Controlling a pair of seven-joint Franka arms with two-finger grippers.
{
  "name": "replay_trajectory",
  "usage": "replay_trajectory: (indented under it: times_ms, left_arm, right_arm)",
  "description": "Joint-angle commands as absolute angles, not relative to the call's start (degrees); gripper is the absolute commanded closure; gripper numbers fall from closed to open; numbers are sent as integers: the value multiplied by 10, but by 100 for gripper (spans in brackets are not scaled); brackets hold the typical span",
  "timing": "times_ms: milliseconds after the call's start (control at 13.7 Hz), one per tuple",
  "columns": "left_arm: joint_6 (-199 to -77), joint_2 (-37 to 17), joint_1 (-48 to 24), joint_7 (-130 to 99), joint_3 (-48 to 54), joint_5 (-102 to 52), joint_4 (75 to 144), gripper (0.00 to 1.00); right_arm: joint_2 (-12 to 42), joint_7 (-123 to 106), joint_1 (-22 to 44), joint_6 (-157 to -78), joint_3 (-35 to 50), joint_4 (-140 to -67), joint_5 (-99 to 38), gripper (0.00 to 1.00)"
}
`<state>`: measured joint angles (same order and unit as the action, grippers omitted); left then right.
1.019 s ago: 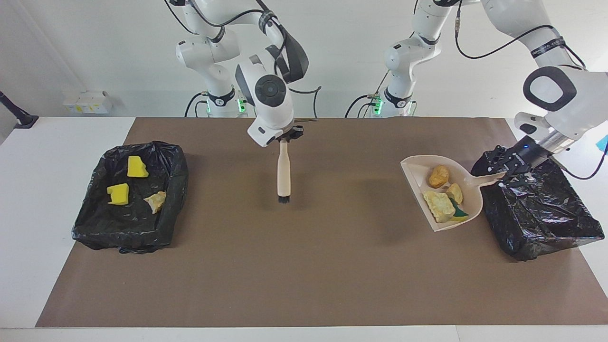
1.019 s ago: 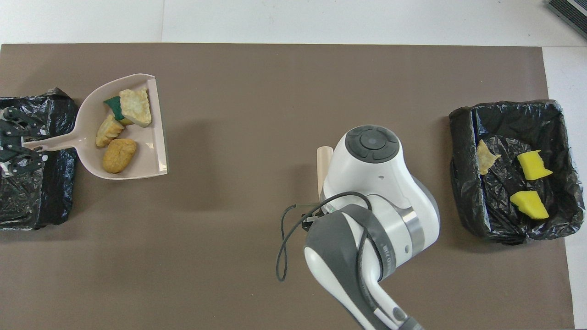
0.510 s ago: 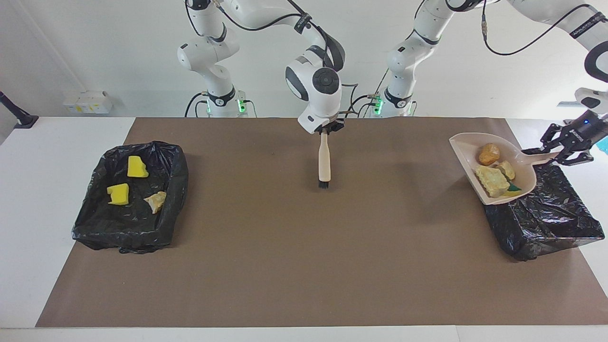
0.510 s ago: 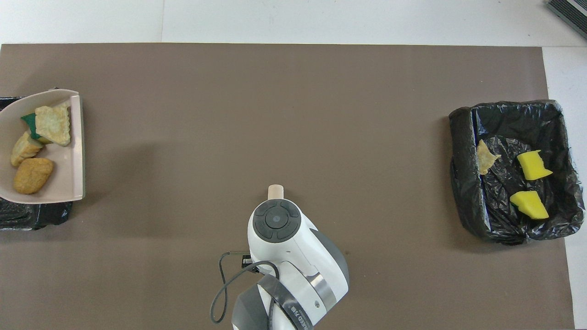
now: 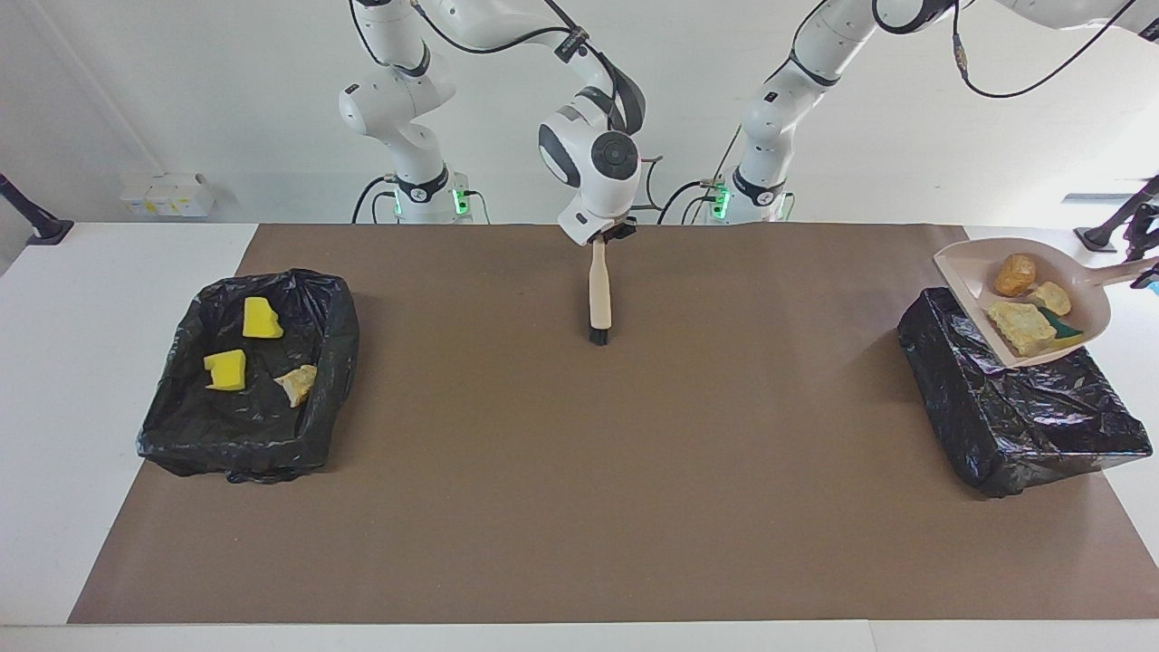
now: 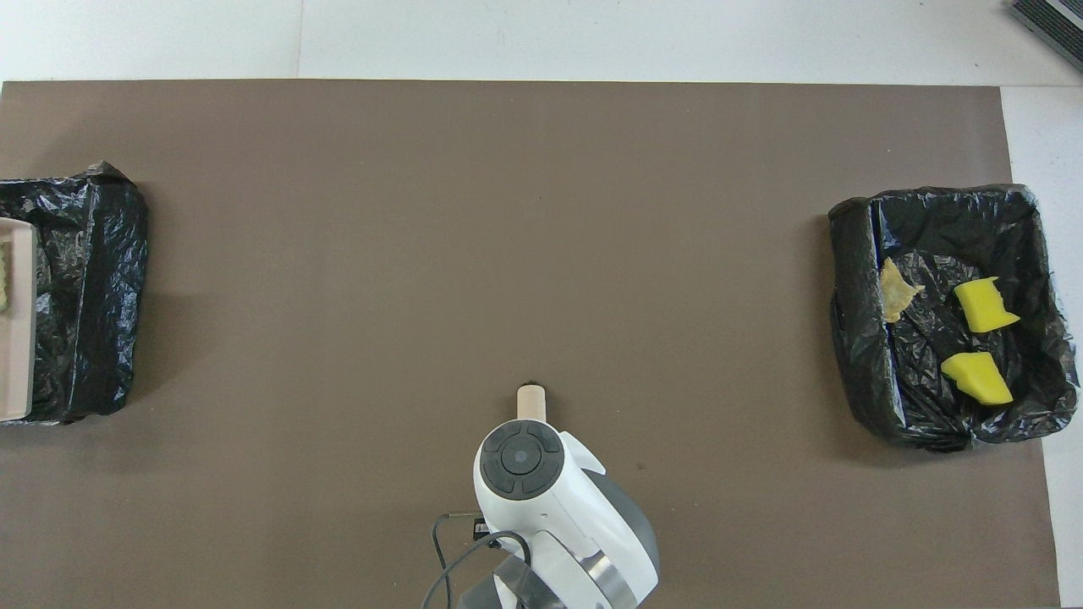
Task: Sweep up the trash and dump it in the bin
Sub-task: 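Lay the brush on the table center with the right gripper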
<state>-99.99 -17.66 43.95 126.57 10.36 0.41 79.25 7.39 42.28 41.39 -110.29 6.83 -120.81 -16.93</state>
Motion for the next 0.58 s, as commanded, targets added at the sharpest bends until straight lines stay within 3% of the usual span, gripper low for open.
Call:
replay_trajectory:
  times_ms: [0, 437, 510]
  left_arm:
    - [-1035, -202, 410, 1245, 109, 115, 755, 100]
    - [-1099, -193, 366, 1042, 110, 300, 796, 100]
    - [-1099, -190, 364, 1021, 110, 326, 806, 100]
  right_arm:
    - [54, 407, 420, -1129, 66, -1234, -184, 100]
    - [50, 360, 421, -1215, 66, -1281, -227, 100]
    - [51, 359, 420, -1215, 66, -1280, -227, 73]
